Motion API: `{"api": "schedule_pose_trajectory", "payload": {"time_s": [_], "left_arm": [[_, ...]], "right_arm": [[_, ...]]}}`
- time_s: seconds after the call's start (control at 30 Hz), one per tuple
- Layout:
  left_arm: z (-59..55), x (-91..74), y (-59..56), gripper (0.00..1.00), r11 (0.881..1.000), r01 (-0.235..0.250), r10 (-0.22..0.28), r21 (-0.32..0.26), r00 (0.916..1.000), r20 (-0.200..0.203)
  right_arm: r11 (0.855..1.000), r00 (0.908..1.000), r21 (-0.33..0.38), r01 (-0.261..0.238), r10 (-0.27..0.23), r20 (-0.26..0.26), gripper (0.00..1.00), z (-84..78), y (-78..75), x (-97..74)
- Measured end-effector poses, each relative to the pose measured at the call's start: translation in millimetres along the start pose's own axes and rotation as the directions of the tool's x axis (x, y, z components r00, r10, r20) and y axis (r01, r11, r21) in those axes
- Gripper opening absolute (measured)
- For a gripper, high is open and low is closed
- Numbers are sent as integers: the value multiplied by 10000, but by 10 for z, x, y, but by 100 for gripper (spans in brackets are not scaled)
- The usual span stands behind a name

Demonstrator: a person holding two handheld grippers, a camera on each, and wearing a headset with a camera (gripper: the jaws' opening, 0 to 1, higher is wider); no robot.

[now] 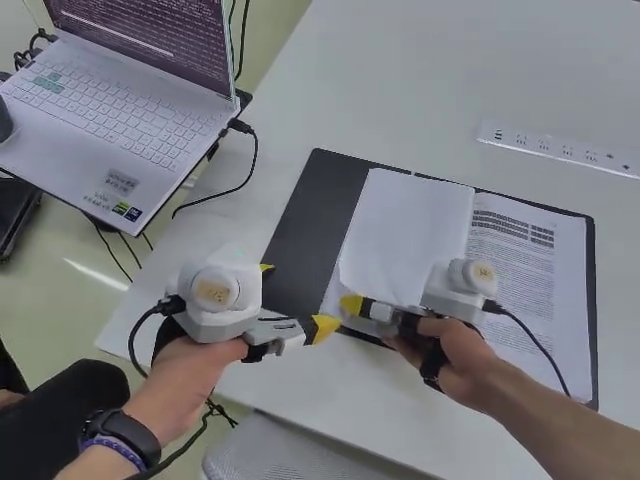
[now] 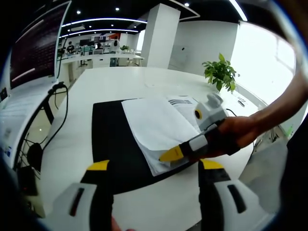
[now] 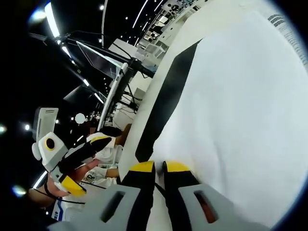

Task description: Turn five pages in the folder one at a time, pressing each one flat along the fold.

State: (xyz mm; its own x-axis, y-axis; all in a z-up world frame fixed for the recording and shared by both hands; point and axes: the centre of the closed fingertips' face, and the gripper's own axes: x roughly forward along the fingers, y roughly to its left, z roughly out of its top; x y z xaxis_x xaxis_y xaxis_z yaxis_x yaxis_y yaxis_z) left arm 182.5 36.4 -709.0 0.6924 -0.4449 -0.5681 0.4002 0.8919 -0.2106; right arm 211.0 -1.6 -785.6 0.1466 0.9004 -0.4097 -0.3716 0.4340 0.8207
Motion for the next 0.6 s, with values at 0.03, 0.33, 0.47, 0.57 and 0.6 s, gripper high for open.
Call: {"api": "schedule_pose_trajectory", "payload": {"time_s": [0.03, 0.33, 0.47, 0.57, 0.6], "left_arm": [[5, -1, 1, 72, 10000, -26, 26, 0, 10000, -3], [-10, 9, -45, 73, 9999, 98, -97, 49, 9999, -98], [-11, 15, -45, 73, 9999, 142, -142, 61, 9998, -124], [-3, 20, -36, 73, 9998, 162, -161, 97, 9997, -171], [4, 21, -31, 73, 9998, 162, -160, 119, 9997, -175]], "right_arm": [[9998, 9999, -146, -102, 102, 4, 9, -3, 32, -5], [9973, 9987, -521, -510, 512, 21, 27, -43, 210, -2], [9963, 9981, -611, -601, 605, 60, 32, -61, 250, 4], [9962, 9977, -563, -663, 670, 109, 35, -61, 266, 6], [9961, 9976, -557, -686, 692, 95, 37, -63, 270, 5]]}}
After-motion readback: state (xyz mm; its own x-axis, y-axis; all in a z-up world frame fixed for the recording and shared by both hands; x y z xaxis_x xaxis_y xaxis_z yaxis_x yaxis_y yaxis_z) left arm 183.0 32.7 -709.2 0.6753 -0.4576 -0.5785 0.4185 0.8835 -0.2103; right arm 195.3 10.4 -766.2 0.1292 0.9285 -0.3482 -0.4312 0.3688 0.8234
